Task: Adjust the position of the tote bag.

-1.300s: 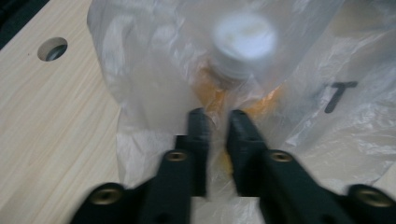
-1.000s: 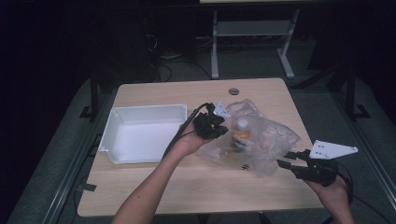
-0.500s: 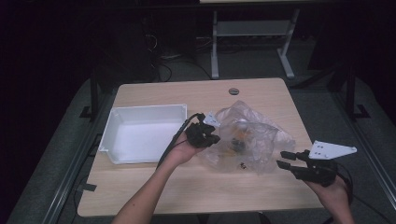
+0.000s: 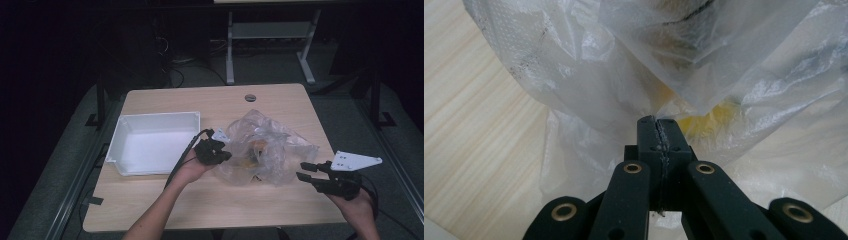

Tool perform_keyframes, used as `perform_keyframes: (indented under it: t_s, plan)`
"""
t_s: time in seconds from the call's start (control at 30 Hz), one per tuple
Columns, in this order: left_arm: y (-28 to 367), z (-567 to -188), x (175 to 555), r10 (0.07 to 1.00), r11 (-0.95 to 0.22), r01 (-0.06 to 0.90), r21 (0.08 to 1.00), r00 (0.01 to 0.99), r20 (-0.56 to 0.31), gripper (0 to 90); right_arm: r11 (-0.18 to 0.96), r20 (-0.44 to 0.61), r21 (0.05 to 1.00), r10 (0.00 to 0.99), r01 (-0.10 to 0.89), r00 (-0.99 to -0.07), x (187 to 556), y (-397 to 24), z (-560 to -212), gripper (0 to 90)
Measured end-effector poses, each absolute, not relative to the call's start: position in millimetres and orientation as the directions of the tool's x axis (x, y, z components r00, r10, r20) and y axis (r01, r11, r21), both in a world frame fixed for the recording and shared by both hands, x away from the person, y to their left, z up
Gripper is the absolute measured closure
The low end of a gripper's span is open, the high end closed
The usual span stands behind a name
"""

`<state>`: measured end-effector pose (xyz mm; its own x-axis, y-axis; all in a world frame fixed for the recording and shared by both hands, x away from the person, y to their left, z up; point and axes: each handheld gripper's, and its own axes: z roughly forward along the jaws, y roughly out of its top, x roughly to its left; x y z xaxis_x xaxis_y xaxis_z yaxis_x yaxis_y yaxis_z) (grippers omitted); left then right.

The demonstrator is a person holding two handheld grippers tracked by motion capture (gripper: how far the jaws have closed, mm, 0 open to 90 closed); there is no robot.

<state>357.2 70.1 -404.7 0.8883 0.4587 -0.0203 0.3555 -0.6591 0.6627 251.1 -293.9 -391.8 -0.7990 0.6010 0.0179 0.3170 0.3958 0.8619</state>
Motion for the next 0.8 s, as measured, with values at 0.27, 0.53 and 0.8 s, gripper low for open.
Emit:
perform_keyframes:
  t_s: [0.27,0.53,0.8]
  plan:
    - [75,-411,356,0.466,-0.661,0.372,0.652,0.884,-0.033,89.9,0.393,0.037,0.862,0.583,0.321,-0.811,249,-289,-388,55.2]
    - [78,-412,354,0.464,-0.667,0.369,0.647,0.885,-0.026,89.9,0.418,0.036,0.855,0.542,0.307,-0.840,248,-275,-385,49.0]
    - [79,-414,353,0.472,-0.663,0.378,0.646,0.881,-0.031,89.9,0.406,0.061,0.862,0.511,0.303,-0.857,243,-265,-376,43.5]
